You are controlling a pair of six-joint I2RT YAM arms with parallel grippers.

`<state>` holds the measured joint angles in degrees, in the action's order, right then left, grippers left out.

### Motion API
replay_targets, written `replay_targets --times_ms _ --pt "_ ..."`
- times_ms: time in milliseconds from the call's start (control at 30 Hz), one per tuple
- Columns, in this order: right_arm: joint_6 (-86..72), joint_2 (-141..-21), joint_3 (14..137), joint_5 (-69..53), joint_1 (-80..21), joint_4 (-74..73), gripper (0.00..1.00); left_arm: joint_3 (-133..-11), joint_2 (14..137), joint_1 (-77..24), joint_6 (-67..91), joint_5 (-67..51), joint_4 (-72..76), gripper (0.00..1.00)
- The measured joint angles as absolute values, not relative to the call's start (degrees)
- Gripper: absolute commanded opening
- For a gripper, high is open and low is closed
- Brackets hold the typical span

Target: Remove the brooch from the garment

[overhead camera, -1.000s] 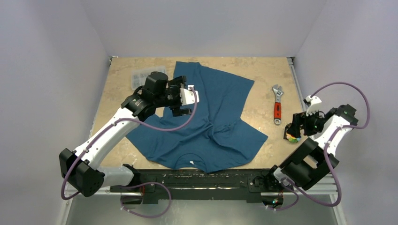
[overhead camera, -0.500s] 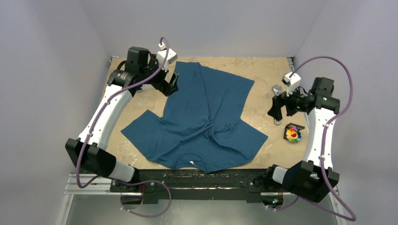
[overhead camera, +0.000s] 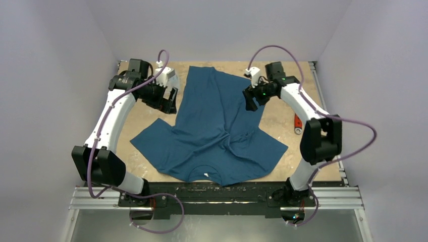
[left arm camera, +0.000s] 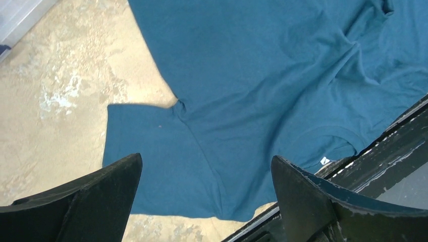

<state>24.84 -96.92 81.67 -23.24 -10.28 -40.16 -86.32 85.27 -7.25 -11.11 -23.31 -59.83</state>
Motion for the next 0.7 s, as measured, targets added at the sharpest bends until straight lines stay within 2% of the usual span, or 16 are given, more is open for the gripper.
replay_targets --times_ms 300,700 --pt "23.92 -116.68 91.42 -19.53 -14.28 -39.59 0.77 -85.71 81.60 -7.14 -11.64 -17.52 -62.30 1.00" --pt "26.70 -128.07 102.91 -13.47 -13.67 -43.29 0.78 -82.56 77.97 -7.07 -11.53 -14.28 -62.67 1.00"
